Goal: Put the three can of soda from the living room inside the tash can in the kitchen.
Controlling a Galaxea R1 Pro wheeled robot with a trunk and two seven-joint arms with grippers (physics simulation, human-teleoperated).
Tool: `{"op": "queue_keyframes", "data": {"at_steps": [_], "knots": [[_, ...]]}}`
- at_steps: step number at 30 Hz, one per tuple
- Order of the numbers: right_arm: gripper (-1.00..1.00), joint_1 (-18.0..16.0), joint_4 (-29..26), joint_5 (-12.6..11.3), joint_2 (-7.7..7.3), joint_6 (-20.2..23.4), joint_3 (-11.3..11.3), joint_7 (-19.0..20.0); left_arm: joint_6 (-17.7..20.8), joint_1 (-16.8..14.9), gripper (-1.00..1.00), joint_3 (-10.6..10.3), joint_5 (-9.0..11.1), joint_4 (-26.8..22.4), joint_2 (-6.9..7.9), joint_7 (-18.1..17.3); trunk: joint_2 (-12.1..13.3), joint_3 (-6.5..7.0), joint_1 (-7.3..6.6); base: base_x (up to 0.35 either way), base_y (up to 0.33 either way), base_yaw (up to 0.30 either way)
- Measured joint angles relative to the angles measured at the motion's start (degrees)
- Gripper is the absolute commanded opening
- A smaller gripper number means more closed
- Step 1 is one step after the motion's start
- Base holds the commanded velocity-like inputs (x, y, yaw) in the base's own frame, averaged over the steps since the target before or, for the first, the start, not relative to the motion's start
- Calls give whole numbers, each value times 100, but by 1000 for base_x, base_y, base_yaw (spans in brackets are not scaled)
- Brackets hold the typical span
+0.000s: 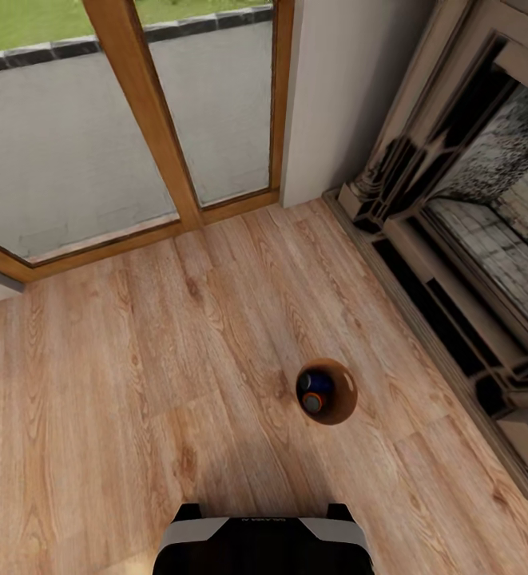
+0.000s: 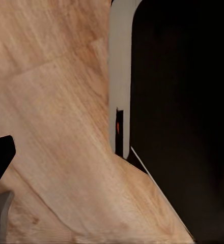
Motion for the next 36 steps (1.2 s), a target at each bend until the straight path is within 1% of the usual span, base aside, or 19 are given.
{"op": "queue_keyframes", "data": {"at_steps": [5,8,10,12,13,14,15,17,20,25,30,36], "knots": [[100,1,546,58,-17,-382,6,-131,-268,-12,100,-7,-22,503,3,110,201,133,-110,0,0,0],[100,1,806,77,-12,-548,19,-362,-373,-15,100,-14,-32,682,-3,202,321,213,-176,0,0,0],[100,1,968,114,0,-645,39,-682,-416,-17,100,-18,-38,759,-6,308,401,267,-220,0,0,0],[100,1,1147,192,6,-743,74,-1114,-446,-17,100,-22,-43,815,-14,434,481,320,-264,0,0,0],[100,1,1247,251,9,-789,102,-1358,-456,-18,100,-23,-44,835,-19,501,521,347,-286,0,0,0],[100,0,1447,374,16,-858,172,-1822,-471,-20,100,-28,-47,859,-31,614,561,373,-307,0,0,0],[100,-2,1543,437,19,-884,210,-2039,-475,-23,100,-30,-47,869,-36,662,602,400,-329,0,0,0],[100,-4,1686,539,29,-920,275,-2392,-480,-36,100,-35,-48,880,-47,734,682,453,-373,0,0,0],[100,-12,1811,629,42,-951,333,-2716,-475,-67,100,-41,-54,890,-58,837,802,533,-439,0,0,0],[100,-40,1910,693,53,-973,374,-2948,-459,-118,100,-44,-57,892,-71,1022,1003,666,-549,0,0,0],[100,-54,1996,714,47,-980,388,-3024,-449,-230,100,-52,-76,897,-80,1213,1203,800,-659,0,0,0],[100,-59,2150,723,43,-982,393,-3052,-446,-262,100,-69,-85,903,-85,1268,1444,960,-791,0,0,0]]}}
